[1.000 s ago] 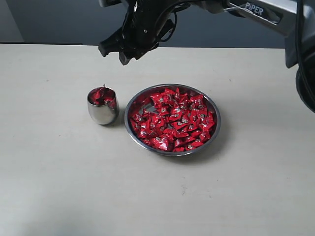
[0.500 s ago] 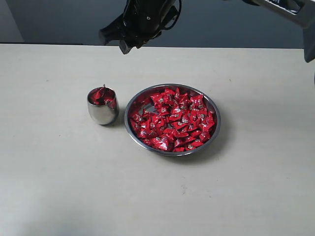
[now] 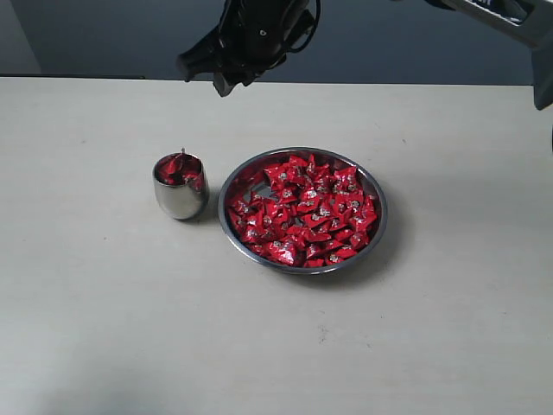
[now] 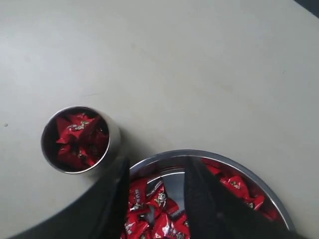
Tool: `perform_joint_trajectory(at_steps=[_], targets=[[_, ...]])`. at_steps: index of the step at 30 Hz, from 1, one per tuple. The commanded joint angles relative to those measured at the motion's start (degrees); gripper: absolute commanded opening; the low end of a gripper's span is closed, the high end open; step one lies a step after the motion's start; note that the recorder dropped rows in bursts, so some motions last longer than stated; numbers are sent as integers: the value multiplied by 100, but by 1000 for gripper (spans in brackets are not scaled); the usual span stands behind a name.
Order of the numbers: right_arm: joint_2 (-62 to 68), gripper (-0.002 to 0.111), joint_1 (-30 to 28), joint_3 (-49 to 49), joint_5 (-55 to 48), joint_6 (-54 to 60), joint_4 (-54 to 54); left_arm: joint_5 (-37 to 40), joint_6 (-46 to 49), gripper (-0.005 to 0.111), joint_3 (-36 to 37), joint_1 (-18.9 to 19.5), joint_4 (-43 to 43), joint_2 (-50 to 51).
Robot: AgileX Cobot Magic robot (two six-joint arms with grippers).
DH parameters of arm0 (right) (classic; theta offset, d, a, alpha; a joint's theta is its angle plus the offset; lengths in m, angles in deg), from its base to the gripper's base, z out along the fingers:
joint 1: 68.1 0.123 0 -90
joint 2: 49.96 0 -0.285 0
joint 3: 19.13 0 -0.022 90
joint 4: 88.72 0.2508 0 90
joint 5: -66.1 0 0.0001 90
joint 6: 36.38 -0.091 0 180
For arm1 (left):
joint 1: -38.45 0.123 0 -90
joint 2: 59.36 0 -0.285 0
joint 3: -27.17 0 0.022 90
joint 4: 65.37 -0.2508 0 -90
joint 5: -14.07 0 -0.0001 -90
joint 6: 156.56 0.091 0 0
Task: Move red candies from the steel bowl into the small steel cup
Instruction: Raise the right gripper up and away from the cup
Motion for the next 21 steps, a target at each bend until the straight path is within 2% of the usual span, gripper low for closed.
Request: perform_joint_trajectory(at_steps=[1,11,21], targets=[[-74,36,-45,-21,-60,-14,-87,-34,-11,0,-48,-5,-11,-27],[-157,36,-722,-21,-285,-3,342,-34,-11,0,-48,-5,-11,-27],[-884,36,-1439,-21,-763,307,404,-34,-11,0,-48,-5,-11,-27]])
